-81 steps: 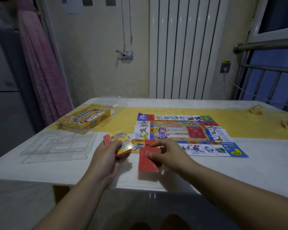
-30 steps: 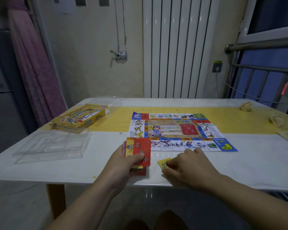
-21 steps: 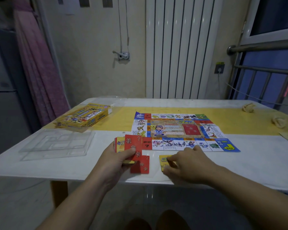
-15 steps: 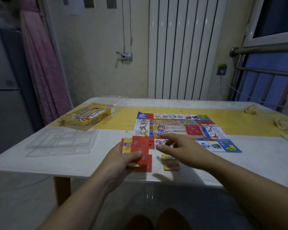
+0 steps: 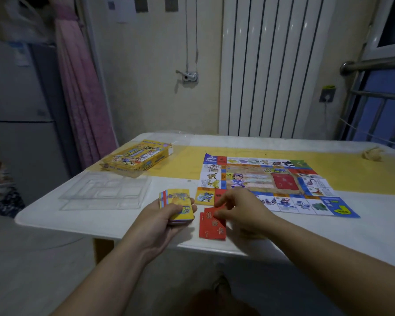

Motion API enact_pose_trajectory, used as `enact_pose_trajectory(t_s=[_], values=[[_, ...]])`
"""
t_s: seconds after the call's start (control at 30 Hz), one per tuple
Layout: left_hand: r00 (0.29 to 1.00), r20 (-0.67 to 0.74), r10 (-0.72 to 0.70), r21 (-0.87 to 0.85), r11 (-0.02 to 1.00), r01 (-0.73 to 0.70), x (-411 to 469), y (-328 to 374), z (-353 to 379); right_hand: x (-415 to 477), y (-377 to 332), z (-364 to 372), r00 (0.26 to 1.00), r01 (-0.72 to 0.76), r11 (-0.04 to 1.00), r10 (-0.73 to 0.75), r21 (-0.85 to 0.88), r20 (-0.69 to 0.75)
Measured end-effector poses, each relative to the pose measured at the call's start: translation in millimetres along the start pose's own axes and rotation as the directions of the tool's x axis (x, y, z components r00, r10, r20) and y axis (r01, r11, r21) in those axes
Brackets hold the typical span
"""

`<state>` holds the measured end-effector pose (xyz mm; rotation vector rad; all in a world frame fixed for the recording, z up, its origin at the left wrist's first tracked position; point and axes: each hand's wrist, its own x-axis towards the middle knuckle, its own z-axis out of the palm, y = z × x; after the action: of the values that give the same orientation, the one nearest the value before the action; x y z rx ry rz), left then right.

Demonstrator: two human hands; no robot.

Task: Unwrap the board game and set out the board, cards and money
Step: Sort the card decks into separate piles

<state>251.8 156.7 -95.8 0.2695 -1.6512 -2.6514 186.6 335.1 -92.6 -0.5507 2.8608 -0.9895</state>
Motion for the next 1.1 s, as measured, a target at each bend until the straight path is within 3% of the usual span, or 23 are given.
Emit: enact_pose_trajectory(t_s=[0.1,0.33,0.4,0.47,0.5,0.6,0.7,0.83,0.9,0.97,1.1], values=[[0.999,-0.035,0.022,0.06,0.998,-0.019,2,-3,-3,-2,6,7,0.998,-0.004,0.977,-0.009,-0.212,-0.061],[0.998,-0.045,0.036,0.121,0.992,-0.03,-5,-8,6,-5,8,7,0.984,0.053,0.95,-0.102,-0.307,-0.146],[0.999,-0.017,0.039,0.137,0.99,-0.037,-6,-10,9,-8,5,1,0.973,0.097,0.994,-0.104,-0.047,-0.206],[0.999,0.024,0.043,0.151,0.987,-0.046,-7,-12,14,-12,-4,-9,0.982,0.124,0.939,-0.07,0.321,-0.174],[0.998,0.046,0.041,0.156,0.987,-0.048,-8,-13,17,-14,-8,-14,0.99,0.11,0.906,-0.062,0.408,-0.128],[0.995,0.089,0.033,0.166,0.985,-0.048,-8,-16,30,-19,-14,-25,0.999,0.048,0.899,-0.054,0.435,0.001],[0.994,0.11,0.016,0.093,0.995,-0.026,-5,-14,40,-21,-8,-41,0.999,0.001,0.866,0.02,0.5,-0.037],[0.996,0.088,0.008,0.044,0.999,-0.012,4,-11,47,-30,6,-60,0.979,-0.073,0.561,0.199,0.824,-0.049],[0.995,0.098,0.012,0.068,0.998,-0.019,8,-15,54,-37,12,-61,0.975,-0.102,0.492,0.223,0.865,-0.012],[0.993,0.122,0.0,0.106,0.994,-0.013,11,-22,65,-45,14,-59,0.98,-0.112,0.51,0.198,0.853,0.01],[0.994,0.112,-0.012,0.112,0.994,-0.001,17,-35,81,-57,17,-51,0.991,-0.051,0.66,0.126,0.75,-0.043]])
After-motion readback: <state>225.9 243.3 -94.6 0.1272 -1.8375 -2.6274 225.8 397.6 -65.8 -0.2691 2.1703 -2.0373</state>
